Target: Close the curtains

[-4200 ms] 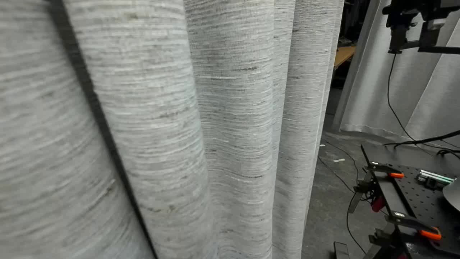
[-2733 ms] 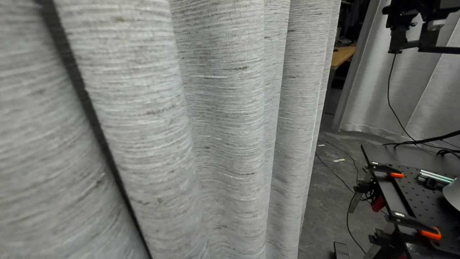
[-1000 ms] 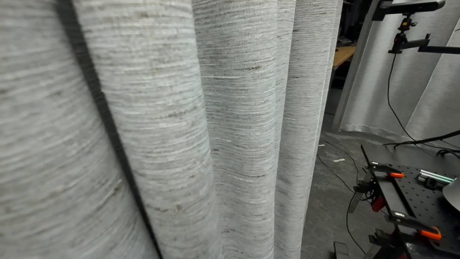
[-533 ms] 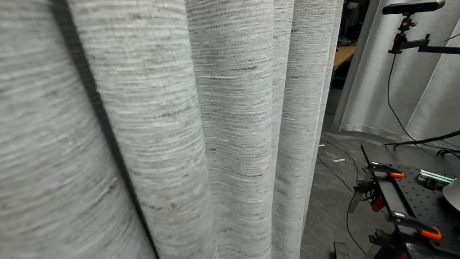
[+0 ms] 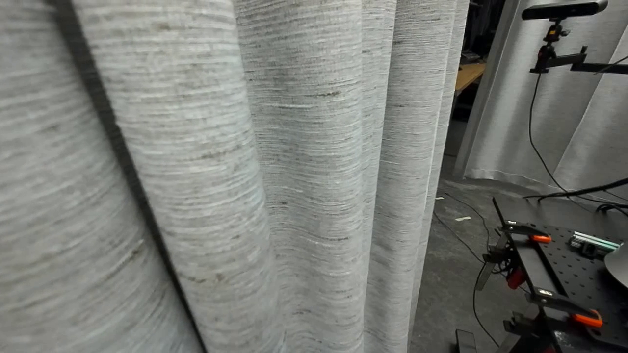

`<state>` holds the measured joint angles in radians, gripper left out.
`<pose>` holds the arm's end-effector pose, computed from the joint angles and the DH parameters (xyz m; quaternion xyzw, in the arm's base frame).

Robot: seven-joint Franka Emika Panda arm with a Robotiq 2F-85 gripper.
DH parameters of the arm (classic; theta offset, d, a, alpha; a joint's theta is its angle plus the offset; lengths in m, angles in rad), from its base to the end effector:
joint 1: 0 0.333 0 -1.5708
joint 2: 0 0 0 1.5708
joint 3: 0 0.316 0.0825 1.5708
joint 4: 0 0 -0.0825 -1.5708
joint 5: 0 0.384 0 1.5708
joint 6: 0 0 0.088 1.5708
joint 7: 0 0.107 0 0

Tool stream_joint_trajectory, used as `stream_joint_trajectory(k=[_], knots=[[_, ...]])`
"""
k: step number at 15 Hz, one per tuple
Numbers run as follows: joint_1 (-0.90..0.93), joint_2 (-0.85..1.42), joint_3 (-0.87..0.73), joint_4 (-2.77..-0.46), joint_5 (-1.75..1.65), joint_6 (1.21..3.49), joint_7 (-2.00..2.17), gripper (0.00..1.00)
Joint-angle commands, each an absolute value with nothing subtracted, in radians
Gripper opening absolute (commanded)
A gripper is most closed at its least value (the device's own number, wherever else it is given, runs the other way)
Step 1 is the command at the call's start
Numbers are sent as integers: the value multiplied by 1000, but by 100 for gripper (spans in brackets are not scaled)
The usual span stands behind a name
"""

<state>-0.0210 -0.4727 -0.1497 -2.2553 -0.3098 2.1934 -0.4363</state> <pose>0.4376 -0.0967 0.5872 0.9544 0.1920 0.1612 0.1619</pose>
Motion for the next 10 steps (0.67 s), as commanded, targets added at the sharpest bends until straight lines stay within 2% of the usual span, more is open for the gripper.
stream_joint_trajectory(k=[1,10], knots=[[6,-483,-147,-2250,-304,2280,-520,100],[76,-542,-162,-2303,-248,2357,-711,100]])
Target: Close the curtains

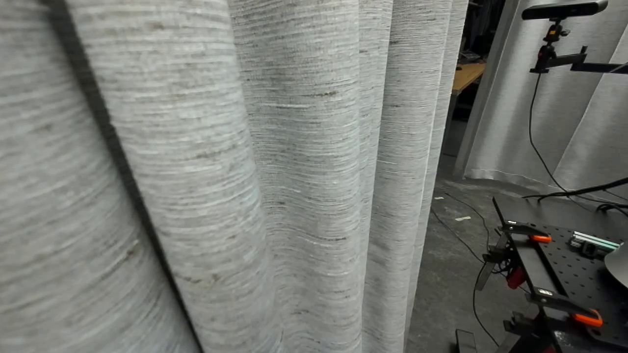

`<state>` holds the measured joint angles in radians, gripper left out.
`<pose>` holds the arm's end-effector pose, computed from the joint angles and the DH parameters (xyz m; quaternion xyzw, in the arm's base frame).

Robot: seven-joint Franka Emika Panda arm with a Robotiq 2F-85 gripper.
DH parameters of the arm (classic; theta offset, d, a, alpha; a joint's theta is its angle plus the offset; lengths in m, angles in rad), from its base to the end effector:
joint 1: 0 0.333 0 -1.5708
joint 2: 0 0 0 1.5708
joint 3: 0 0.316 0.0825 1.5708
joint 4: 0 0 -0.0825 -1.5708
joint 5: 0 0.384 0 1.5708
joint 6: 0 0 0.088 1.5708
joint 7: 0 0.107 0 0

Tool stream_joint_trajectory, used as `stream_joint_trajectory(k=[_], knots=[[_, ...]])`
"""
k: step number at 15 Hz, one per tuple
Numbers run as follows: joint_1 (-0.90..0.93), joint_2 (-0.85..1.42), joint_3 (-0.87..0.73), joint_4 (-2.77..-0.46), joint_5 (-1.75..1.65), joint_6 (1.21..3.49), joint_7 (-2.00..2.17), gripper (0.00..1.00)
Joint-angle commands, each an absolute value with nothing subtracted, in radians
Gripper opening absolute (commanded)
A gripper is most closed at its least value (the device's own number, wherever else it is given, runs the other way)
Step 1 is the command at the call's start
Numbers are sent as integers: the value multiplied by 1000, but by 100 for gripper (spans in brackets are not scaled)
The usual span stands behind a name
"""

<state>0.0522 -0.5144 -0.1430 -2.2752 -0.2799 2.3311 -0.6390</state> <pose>0.4393 -0.0563 0.6123 0.9014 0.3190 0.2296 0.1818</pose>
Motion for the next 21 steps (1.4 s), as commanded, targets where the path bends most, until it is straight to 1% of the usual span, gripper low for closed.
stream_joint_trajectory(k=[1,2,3,4,9,10,11,12,13,14,15,16,17,18,20,21], knots=[[78,-544,-163,-2305,-241,2355,-724,93],[80,-545,-165,-2308,-233,2354,-738,72],[81,-546,-167,-2309,-225,2352,-752,69],[80,-548,-167,-2310,-224,2355,-764,68],[69,-555,-165,-2317,-223,2345,-813,27],[65,-555,-163,-2318,-226,2343,-814,70],[64,-553,-165,-2314,-224,2339,-817,66],[59,-552,-163,-2315,-229,2355,-809,67],[59,-552,-163,-2314,-227,2363,-805,73],[60,-554,-164,-2315,-224,2369,-803,81],[61,-555,-165,-2318,-223,2377,-803,87],[61,-555,-166,-2318,-224,2382,-804,45],[59,-551,-165,-2318,-230,2387,-805,49],[58,-548,-165,-2318,-233,2390,-808,48],[58,-546,-167,-2318,-233,2401,-809,32],[59,-544,-170,-2316,-229,2399,-813,22]])
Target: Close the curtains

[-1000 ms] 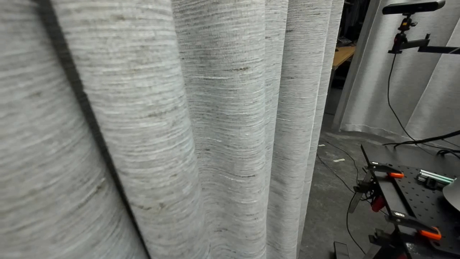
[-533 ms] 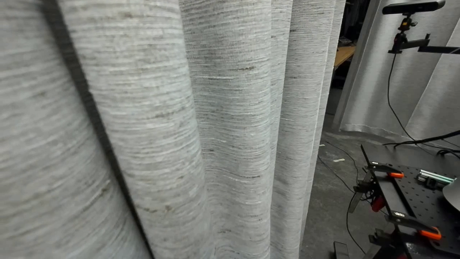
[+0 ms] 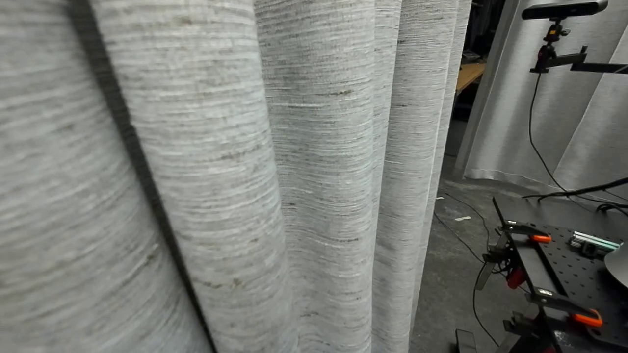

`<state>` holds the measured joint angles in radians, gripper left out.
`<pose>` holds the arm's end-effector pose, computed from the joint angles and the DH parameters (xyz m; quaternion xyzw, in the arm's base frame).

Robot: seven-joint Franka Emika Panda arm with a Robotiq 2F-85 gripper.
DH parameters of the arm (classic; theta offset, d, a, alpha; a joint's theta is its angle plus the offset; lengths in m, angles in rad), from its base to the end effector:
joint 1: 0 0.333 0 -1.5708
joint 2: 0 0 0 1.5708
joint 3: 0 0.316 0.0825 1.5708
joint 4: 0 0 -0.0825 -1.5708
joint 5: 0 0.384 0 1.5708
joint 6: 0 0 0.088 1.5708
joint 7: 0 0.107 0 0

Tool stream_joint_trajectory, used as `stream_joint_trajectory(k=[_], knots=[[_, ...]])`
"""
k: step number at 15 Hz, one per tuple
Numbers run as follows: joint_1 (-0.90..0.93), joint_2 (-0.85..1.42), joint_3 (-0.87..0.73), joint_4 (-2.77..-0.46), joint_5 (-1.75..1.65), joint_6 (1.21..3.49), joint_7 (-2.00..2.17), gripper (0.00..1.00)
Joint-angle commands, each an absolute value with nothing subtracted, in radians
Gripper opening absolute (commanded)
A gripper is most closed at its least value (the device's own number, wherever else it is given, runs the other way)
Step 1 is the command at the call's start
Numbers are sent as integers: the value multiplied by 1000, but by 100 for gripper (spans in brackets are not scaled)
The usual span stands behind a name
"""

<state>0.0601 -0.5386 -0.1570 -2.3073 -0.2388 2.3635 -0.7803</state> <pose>0.4328 -0.0578 0.6095 0.8792 0.3718 0.2367 0.1809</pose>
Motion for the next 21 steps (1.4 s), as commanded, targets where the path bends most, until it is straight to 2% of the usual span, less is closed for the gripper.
stream_joint_trajectory(k=[1,3,4,11,21], knots=[[59,-542,-171,-2316,-229,2401,-813,15],[60,-544,-174,-2318,-227,2401,-816,1],[63,-548,-177,-2320,-222,2394,-819,0],[5,-536,-195,-2290,-216,2310,-748,0],[-195,-438,-334,-2040,-235,2152,-601,0]])
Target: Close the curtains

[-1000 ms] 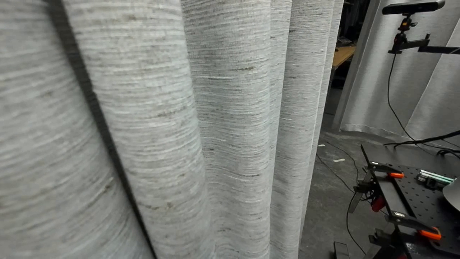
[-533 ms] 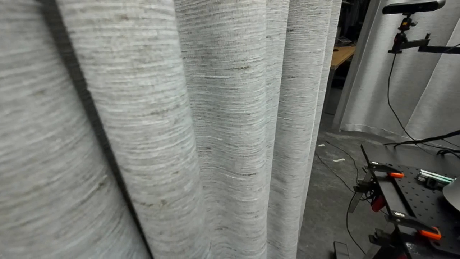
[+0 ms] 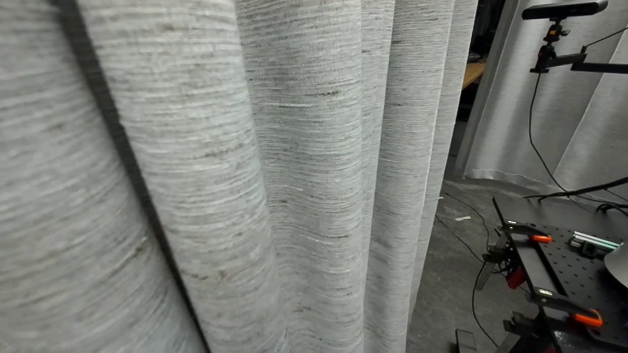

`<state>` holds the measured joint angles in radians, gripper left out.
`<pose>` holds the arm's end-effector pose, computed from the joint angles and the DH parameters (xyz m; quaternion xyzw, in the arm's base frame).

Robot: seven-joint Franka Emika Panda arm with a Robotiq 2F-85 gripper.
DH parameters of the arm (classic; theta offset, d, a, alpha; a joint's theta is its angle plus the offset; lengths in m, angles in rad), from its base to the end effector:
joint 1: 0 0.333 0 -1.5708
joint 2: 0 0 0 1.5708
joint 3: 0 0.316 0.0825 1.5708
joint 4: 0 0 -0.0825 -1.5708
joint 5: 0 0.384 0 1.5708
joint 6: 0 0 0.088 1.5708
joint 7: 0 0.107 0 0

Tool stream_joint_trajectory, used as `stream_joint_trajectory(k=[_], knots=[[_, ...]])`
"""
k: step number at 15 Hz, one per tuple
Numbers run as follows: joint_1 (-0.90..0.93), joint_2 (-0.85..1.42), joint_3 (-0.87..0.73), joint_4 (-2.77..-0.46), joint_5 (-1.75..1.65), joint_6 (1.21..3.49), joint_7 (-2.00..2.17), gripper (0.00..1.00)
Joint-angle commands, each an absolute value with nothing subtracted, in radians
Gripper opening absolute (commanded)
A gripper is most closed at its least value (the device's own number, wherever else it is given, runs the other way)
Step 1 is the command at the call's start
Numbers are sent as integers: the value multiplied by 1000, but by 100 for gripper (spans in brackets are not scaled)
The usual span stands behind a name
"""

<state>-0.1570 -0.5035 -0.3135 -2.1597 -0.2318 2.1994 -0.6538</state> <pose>0.3826 -0.2370 0.6400 0.9567 0.1281 0.2029 0.1648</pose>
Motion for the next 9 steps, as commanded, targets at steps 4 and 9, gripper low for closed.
stream_joint_trajectory(k=[4,9], knots=[[-242,-354,-375,-1931,-236,2163,-518,0],[-280,-232,-412,-1747,-210,2156,-388,0]])
